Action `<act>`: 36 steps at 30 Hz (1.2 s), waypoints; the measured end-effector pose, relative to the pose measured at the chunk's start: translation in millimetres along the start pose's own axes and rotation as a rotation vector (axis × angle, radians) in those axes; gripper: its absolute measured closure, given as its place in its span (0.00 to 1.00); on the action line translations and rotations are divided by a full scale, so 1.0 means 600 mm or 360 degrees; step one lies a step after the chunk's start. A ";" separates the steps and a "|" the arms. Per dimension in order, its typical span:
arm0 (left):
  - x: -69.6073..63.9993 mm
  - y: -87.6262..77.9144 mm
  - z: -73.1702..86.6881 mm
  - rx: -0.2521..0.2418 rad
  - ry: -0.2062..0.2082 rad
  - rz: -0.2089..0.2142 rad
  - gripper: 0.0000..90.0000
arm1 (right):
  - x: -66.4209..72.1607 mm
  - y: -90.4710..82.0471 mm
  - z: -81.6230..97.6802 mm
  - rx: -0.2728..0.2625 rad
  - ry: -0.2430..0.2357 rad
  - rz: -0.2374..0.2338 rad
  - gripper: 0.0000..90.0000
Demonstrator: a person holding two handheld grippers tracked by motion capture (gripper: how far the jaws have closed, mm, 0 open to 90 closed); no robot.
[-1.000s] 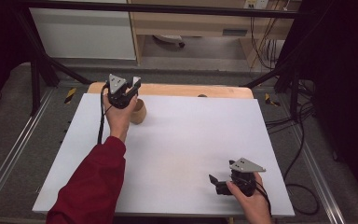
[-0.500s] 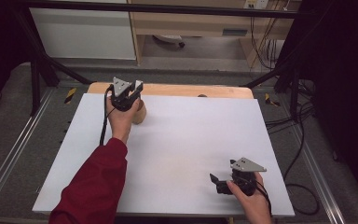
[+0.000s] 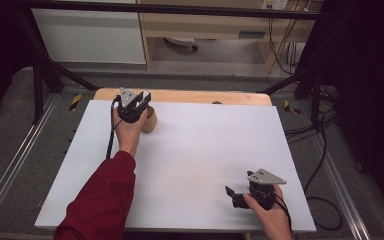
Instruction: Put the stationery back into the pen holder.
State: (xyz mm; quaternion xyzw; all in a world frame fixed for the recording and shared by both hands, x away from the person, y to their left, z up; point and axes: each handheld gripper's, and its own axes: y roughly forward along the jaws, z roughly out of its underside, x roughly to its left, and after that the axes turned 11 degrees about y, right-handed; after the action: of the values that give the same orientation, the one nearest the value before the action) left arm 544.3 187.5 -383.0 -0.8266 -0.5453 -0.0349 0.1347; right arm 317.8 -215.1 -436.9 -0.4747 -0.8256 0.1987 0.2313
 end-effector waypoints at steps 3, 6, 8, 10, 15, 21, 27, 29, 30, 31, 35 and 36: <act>0.001 0.002 0.004 0.0003 -0.0009 0.0008 0.79 | -0.001 0.000 0.000 0.0002 0.0000 -0.0001 0.06; 0.000 0.003 0.008 0.0013 -0.0001 0.0019 0.79 | -0.001 -0.001 0.000 0.0004 0.0004 -0.0001 0.06; 0.001 0.004 0.011 0.0022 0.0010 0.0014 0.79 | -0.001 -0.001 0.000 0.0000 0.0002 -0.0005 0.06; 0.002 0.005 0.015 0.0028 0.0003 0.0007 0.79 | -0.001 -0.001 0.000 0.0003 0.0001 -0.0008 0.06; 0.003 0.006 0.022 0.0027 -0.0014 0.0002 0.79 | 0.000 0.000 0.000 0.0004 0.0000 -0.0011 0.06; 0.004 0.008 0.026 0.0030 -0.0035 -0.0011 0.79 | 0.000 0.000 0.000 0.0013 -0.0001 -0.0013 0.06; 0.003 0.010 0.028 0.0028 -0.0031 -0.0019 0.79 | 0.000 0.000 0.001 0.0012 -0.0005 -0.0015 0.06; 0.002 0.011 0.029 0.0033 -0.0020 -0.0016 0.79 | 0.000 0.000 0.001 0.0015 -0.0003 -0.0015 0.06; 0.001 0.011 0.030 0.0034 -0.0013 -0.0016 0.79 | 0.000 0.000 0.001 0.0015 -0.0003 -0.0016 0.06; 0.001 0.012 0.031 0.0035 -0.0014 -0.0013 0.79 | 0.001 0.000 0.001 0.0017 -0.0001 -0.0016 0.06; -0.001 0.013 0.034 0.0037 -0.0019 -0.0004 0.79 | 0.000 0.000 0.001 0.0018 -0.0005 -0.0013 0.06; -0.001 0.013 0.034 0.0039 -0.0013 -0.0005 0.79 | 0.000 0.000 0.001 0.0019 -0.0003 -0.0013 0.06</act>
State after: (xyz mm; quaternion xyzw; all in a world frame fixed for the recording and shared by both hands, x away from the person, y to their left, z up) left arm 549.2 189.2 -404.4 -0.8242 -0.5474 -0.0249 0.1426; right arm 317.6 -215.1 -437.7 -0.4698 -0.8266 0.2031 0.2342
